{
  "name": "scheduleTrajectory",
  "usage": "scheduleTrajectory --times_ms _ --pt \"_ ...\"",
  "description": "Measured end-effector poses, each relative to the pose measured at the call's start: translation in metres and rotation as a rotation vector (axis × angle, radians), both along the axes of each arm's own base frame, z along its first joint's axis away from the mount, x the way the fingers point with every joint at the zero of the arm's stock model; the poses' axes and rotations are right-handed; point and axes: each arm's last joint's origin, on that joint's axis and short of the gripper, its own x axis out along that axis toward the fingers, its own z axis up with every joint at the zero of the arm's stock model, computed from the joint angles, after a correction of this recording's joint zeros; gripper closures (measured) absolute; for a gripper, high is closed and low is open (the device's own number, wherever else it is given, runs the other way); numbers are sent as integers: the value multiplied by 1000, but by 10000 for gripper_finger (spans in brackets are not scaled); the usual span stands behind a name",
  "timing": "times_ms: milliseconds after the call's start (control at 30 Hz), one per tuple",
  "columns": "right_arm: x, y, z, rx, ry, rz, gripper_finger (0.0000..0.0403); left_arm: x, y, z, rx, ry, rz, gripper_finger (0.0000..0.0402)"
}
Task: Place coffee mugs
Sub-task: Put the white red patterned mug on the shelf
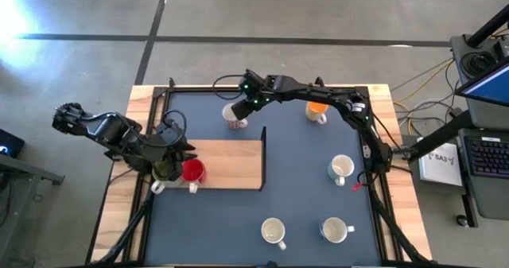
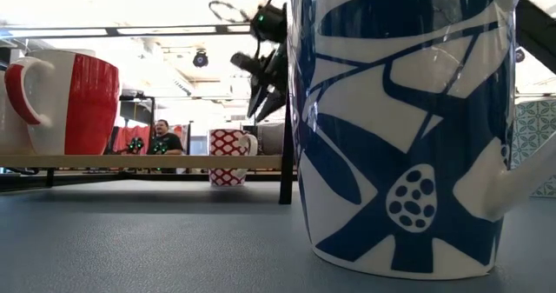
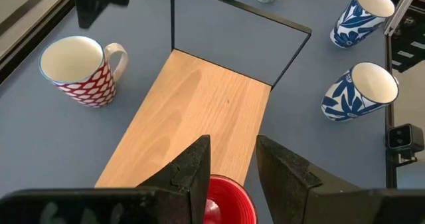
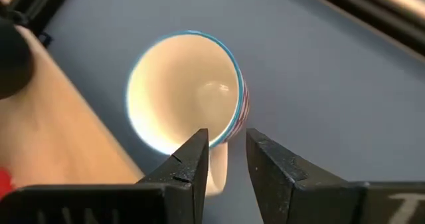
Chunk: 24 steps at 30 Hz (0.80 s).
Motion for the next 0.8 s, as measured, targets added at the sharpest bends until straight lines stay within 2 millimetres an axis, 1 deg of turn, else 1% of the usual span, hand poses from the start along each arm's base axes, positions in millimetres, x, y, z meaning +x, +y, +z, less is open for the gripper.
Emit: scheduleTrajectory --times_ms 200,300,367,533,667,800 --pt "-26 11 39 -83 -18 41 320 0 0 0 -3 -2 6 298" --pt "-44 21 47 -149 29 7 321 0 1 0 -12 -11 43 298" --pt "-60 30 48 -170 59 -22 319 0 2 0 -19 -17 63 298" --pt "-103 58 38 -159 70 -71 314 1 4 0 -23 -18 86 298" --pt "-133 81 32 -180 -35 -53 317 2 10 0 -23 -19 120 298" --pt "-160 101 26 -203 -146 -24 322 5 19 0 -22 -20 184 298"
